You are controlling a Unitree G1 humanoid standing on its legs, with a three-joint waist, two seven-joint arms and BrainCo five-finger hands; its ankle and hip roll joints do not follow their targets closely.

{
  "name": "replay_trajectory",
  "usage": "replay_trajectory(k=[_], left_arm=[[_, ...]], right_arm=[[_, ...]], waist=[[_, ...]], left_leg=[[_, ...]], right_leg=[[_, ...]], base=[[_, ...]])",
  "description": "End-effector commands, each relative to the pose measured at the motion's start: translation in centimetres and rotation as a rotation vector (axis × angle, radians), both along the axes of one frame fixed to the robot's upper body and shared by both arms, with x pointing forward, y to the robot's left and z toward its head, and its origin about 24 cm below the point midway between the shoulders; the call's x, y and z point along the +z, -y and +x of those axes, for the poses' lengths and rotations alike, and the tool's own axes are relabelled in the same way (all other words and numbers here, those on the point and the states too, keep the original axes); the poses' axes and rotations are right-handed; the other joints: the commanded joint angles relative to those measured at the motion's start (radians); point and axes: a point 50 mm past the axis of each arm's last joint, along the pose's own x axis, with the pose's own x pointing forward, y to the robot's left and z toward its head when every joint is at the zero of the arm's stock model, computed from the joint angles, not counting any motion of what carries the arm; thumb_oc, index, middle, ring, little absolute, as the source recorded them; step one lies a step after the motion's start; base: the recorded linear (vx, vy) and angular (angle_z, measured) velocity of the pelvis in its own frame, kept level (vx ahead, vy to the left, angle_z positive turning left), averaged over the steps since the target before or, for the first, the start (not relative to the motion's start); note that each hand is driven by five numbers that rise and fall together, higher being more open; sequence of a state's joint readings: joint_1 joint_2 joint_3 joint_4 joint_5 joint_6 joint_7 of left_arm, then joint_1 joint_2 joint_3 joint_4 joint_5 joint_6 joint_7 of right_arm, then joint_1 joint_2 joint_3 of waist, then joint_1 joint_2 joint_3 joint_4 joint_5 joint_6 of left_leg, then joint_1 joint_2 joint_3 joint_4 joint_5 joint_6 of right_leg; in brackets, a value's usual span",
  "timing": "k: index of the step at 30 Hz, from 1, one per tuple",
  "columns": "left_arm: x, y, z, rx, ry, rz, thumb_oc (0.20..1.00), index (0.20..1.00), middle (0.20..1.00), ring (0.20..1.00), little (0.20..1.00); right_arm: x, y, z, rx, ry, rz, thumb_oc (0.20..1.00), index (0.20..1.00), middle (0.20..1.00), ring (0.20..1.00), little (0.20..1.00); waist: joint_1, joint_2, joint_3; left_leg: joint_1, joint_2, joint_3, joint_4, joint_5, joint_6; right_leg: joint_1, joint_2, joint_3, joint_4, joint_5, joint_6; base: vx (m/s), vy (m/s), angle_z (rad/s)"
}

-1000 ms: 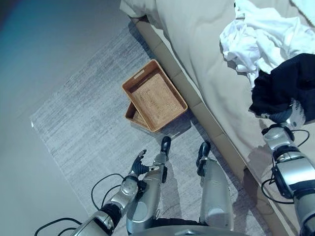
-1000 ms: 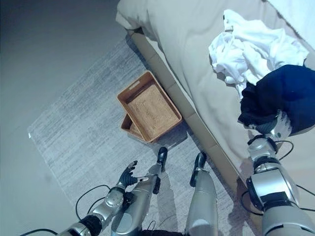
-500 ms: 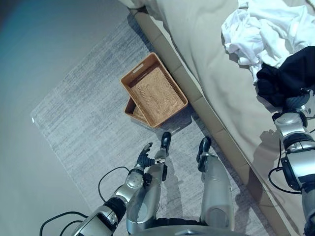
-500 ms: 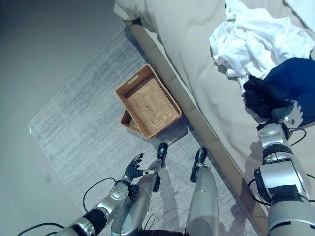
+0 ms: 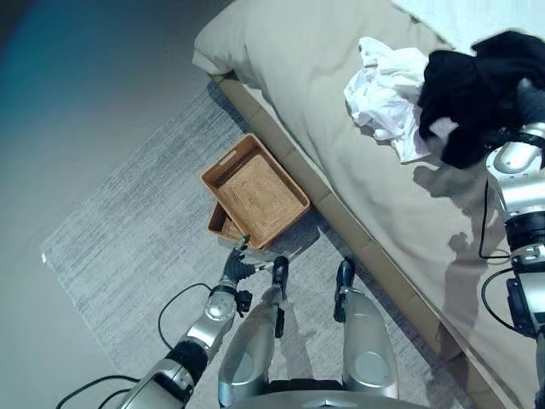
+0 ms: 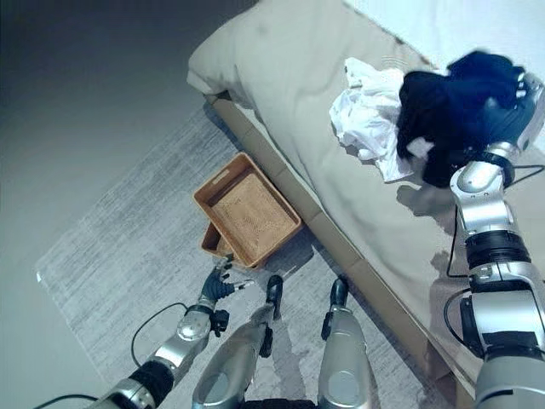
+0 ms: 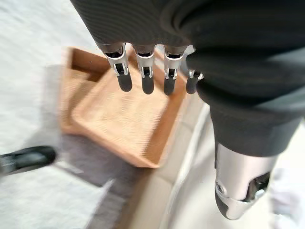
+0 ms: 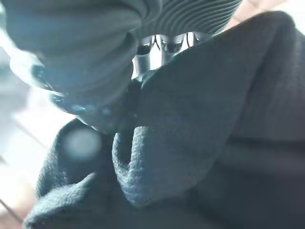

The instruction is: Pick up clothes into the bucket

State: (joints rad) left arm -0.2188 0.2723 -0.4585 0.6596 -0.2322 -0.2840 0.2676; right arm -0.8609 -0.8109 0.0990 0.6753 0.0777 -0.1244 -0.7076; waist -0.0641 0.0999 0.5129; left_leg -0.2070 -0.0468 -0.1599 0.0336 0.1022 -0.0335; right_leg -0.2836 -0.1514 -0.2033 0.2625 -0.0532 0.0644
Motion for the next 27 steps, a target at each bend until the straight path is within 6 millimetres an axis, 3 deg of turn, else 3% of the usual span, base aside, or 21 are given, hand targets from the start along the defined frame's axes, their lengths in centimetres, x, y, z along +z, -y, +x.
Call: replay_trajectory(k=[1, 2, 3, 5, 8, 9, 16, 17, 22, 27], left_arm=[[1.9, -1.2, -0.1, -0.021, 0.11, -0.011, 1.0, 1.0, 1.0, 1.0, 1.0], [2.6, -1.3, 0.1, -0.034, 0.137, -0.009, 1.0, 1.0, 1.0, 1.0, 1.0], [4.9, -1.1, 1.0, -0.094, 0.227, 0.017, 1.0, 1.0, 1.0, 1.0, 1.0], [6.1, -1.0, 1.4, -0.118, 0.273, 0.028, 1.0, 1.0, 1.0, 1.0, 1.0], [11.8, 0.3, 2.9, -0.254, 0.479, 0.057, 1.0, 1.0, 1.0, 1.0, 1.0], [11.8, 0.3, 2.9, -0.255, 0.478, 0.057, 1.0, 1.0, 1.0, 1.0, 1.0], [19.0, 5.1, 5.4, -0.447, 0.696, 0.092, 1.0, 1.0, 1.0, 1.0, 1.0], [19.0, 5.1, 5.4, -0.448, 0.696, 0.092, 1.0, 1.0, 1.0, 1.0, 1.0], [20.6, 7.3, 6.2, -0.538, 0.729, 0.187, 1.0, 1.0, 1.0, 1.0, 1.0], [20.2, 8.3, 6.7, -0.553, 0.71, 0.222, 1.0, 1.0, 1.0, 1.0, 1.0]], right_arm=[[3.3, -2.0, -1.2, 0.102, 0.179, -0.116, 0.2, 0.2, 0.2, 0.2, 0.2], [3.3, -2.6, -1.2, 0.135, 0.177, -0.129, 0.2, 0.2, 0.2, 0.2, 0.2], [3.3, -3.9, -1.2, 0.211, 0.174, -0.161, 0.2, 0.2, 0.2, 0.2, 0.2], [3.1, -4.5, -1.2, 0.242, 0.164, -0.179, 0.2, 0.2, 0.2, 0.2, 0.2], [2.4, -6.9, -1.3, 0.397, 0.11, -0.239, 0.2, 0.2, 0.2, 0.2, 0.2], [2.4, -6.9, -1.3, 0.397, 0.11, -0.238, 0.2, 0.2, 0.2, 0.2, 0.2], [0.2, -12.3, -2.2, 0.748, 0.0, -0.332, 0.2, 0.2, 0.2, 0.2, 0.2], [0.2, -12.2, -2.3, 0.747, -0.001, -0.331, 0.2, 0.2, 0.2, 0.2, 0.2], [-0.4, -15.9, -3.5, 1.004, -0.076, -0.427, 0.2, 0.2, 0.2, 0.2, 0.2], [-0.3, -18.4, -5.0, 1.185, -0.078, -0.469, 0.2, 0.2, 0.2, 0.2, 0.2]], waist=[[0.007, -0.121, -0.126], [0.007, -0.129, -0.14], [0.006, -0.141, -0.17], [0.006, -0.148, -0.183], [0.001, -0.172, -0.236], [0.002, -0.173, -0.236], [-0.008, -0.199, -0.315], [-0.006, -0.199, -0.315], [-0.008, -0.203, -0.342], [-0.006, -0.204, -0.362]], left_leg=[[0.027, -0.012, 0.051, 0.034, -0.075, 0.003], [0.038, -0.009, 0.061, 0.026, -0.077, 0.006], [0.06, -0.007, 0.075, 0.014, -0.08, 0.008], [0.071, -0.005, 0.079, 0.007, -0.082, 0.009], [0.111, 0.004, 0.102, -0.013, -0.088, 0.01], [0.112, 0.004, 0.103, -0.014, -0.088, 0.01], [0.172, 0.015, 0.126, -0.005, -0.116, 0.015], [0.172, 0.015, 0.126, -0.005, -0.117, 0.015], [0.204, 0.024, 0.141, 0.005, -0.132, 0.015], [0.223, 0.028, 0.147, 0.006, -0.132, 0.015]], right_leg=[[0.085, -0.043, 0.046, -0.087, 0.077, 0.081], [0.095, -0.037, 0.052, -0.101, 0.081, 0.083], [0.118, -0.028, 0.058, -0.127, 0.088, 0.087], [0.132, -0.023, 0.062, -0.145, 0.09, 0.088], [0.172, -0.011, 0.065, -0.188, 0.103, 0.093], [0.173, -0.011, 0.065, -0.189, 0.103, 0.093], [0.238, -0.001, 0.077, -0.214, 0.098, 0.094], [0.239, 0.0, 0.077, -0.214, 0.098, 0.094], [0.27, 0.008, 0.087, -0.223, 0.092, 0.092], [0.292, 0.011, 0.088, -0.233, 0.093, 0.089]], base=[[0.05, 0.05, -0.45], [0.06, 0.055, -0.49], [0.05, 0.036, -0.47], [0.03, 0.018, -0.24], [0.05, 0.009, -0.21], [0.04, 0.011, -0.2], [0.06, -0.009, -0.11], [0.06, -0.017, 0.03], [0.05, -0.017, -0.05], [0.02, -0.017, -0.1]])
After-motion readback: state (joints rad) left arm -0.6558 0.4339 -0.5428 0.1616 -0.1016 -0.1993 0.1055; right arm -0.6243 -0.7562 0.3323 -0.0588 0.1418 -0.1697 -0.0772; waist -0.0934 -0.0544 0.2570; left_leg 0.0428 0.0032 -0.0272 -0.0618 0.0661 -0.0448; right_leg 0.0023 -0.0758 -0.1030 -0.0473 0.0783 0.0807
